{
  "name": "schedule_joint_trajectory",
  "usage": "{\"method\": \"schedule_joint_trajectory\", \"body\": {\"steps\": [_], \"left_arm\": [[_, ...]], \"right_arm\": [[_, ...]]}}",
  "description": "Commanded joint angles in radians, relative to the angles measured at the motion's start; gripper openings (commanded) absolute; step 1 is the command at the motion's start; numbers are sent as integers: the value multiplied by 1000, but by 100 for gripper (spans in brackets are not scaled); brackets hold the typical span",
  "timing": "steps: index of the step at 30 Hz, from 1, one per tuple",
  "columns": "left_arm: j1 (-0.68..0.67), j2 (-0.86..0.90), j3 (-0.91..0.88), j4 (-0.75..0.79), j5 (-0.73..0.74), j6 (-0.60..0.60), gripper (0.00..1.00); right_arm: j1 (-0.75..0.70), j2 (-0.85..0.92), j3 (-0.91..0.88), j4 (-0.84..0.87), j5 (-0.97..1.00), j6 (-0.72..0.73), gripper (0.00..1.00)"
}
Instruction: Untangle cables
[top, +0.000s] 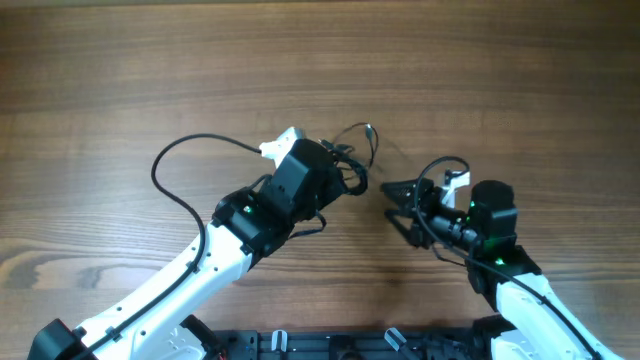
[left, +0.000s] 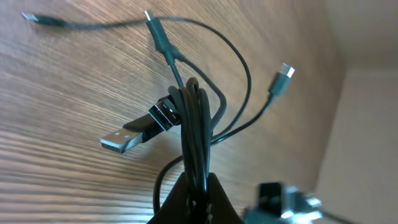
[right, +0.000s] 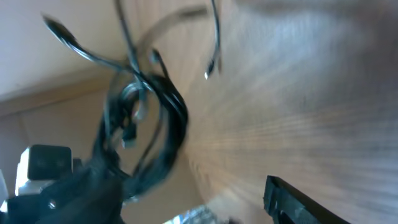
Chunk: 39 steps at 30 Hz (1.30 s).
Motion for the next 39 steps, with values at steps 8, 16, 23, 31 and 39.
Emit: {"method": "schedule_joint_trajectory", "body": {"steps": [8,16,23,31,39], "left_arm": [[-88,-6,1,40,-3,-252,4],[-134,-6,1,20,-4,-244,4],[-134,-6,1,19,-52,-244,4],[-134,-6,1,-101,-150,-244,4],[-135,-6,1,-64,-149,-245,4]], "right_arm": [[138,0,14,4,181,298,69],[138,0,14,8,219,319,47],[138,0,14,-1,188,396,75],[138,0,14,-26,189,398,79],[138,0,14,-17,177,416,77]]}}
